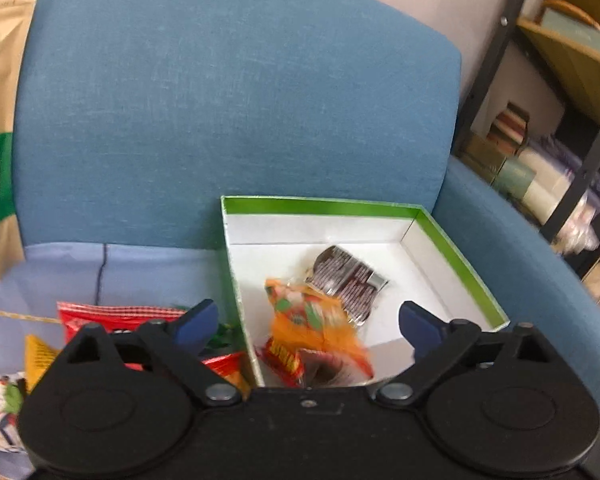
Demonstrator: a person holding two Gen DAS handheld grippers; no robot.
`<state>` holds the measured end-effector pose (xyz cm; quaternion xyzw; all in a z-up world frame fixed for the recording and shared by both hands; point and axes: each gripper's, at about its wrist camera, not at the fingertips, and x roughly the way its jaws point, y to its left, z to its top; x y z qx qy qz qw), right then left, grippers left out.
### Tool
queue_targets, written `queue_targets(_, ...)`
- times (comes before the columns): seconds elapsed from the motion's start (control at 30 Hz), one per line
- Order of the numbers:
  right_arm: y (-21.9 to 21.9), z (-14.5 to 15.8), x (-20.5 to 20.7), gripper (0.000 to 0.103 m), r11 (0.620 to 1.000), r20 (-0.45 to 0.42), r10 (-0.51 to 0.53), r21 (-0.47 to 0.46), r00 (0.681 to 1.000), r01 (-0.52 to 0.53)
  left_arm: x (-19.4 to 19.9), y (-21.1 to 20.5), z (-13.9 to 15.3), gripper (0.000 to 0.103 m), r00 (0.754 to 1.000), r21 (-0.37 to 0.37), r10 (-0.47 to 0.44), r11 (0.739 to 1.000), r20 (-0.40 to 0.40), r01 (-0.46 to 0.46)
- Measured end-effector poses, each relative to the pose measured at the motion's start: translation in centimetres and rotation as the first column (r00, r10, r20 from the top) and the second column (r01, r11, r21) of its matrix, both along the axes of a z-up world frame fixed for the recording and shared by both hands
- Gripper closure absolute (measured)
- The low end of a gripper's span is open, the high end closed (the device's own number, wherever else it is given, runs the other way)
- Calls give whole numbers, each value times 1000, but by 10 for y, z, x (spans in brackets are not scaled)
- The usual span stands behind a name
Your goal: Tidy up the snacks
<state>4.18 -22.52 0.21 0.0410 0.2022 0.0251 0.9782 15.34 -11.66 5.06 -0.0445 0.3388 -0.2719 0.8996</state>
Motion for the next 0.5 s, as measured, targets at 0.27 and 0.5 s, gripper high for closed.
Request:
queue_targets(0.27,7,11,-51,0,1000,-10,-24,-21,1000,24,-22,26,11,0,999,18,23,1000,-38,-23)
queue_targets(0.5,12,-11,-100,0,992,-108,-71,96,992,82,-59,45,5,0,993,0,-40,999,-111,41)
